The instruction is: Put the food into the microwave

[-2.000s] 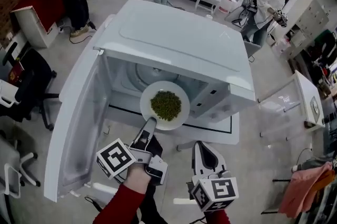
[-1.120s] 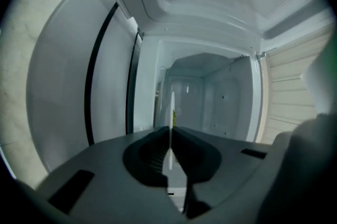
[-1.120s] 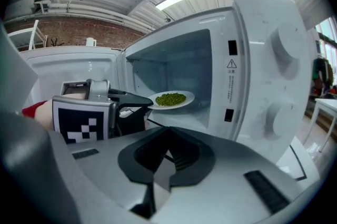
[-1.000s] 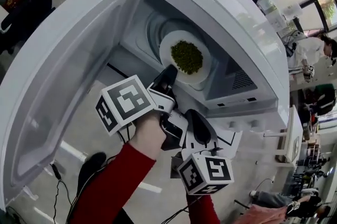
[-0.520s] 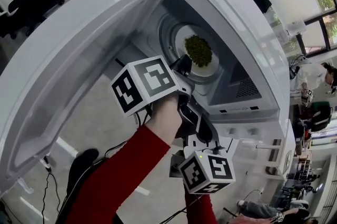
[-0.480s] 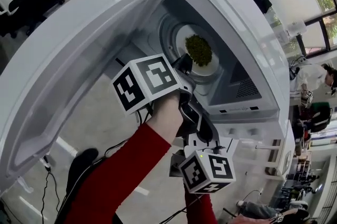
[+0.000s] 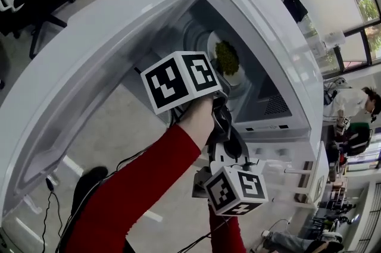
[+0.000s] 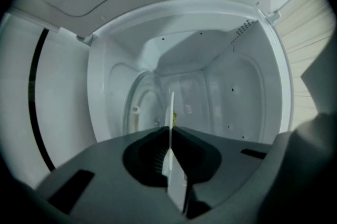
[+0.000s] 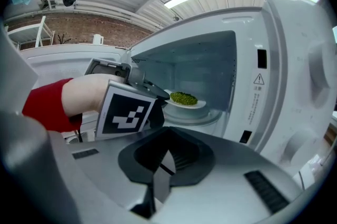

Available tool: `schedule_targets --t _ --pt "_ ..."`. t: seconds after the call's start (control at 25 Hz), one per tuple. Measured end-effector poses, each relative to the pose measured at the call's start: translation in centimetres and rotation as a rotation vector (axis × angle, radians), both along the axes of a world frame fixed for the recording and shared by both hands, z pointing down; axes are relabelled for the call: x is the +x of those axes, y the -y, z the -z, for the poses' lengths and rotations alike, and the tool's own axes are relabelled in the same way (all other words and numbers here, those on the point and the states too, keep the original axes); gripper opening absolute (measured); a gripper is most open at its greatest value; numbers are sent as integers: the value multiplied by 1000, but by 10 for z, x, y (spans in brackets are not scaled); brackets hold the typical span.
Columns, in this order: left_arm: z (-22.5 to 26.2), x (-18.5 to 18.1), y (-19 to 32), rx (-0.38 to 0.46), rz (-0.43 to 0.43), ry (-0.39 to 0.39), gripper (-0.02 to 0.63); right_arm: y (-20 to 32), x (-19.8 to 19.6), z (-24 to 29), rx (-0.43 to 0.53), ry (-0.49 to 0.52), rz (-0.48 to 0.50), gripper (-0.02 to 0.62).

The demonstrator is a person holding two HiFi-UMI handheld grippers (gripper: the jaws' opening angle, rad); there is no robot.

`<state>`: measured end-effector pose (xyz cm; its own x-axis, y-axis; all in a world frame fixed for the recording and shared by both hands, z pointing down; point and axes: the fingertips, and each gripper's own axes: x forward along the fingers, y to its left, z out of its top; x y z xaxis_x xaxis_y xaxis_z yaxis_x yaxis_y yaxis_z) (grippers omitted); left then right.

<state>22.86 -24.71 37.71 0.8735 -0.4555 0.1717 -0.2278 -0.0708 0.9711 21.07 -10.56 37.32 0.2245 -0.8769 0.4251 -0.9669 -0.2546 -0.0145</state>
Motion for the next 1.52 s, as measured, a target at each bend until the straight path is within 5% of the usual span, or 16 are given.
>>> schedule_targets --t 0.52,1.0,1.52 --pt "-1 7 8 50 -58 176 25 11 4 7 -3 -20 7 14" --pt "-3 6 16 115 -64 250 25 21 21 3 -14 -1 -26 14" --pt "-4 -4 27 269 -86 417 58 30 25 5 -28 -15 -21 14"
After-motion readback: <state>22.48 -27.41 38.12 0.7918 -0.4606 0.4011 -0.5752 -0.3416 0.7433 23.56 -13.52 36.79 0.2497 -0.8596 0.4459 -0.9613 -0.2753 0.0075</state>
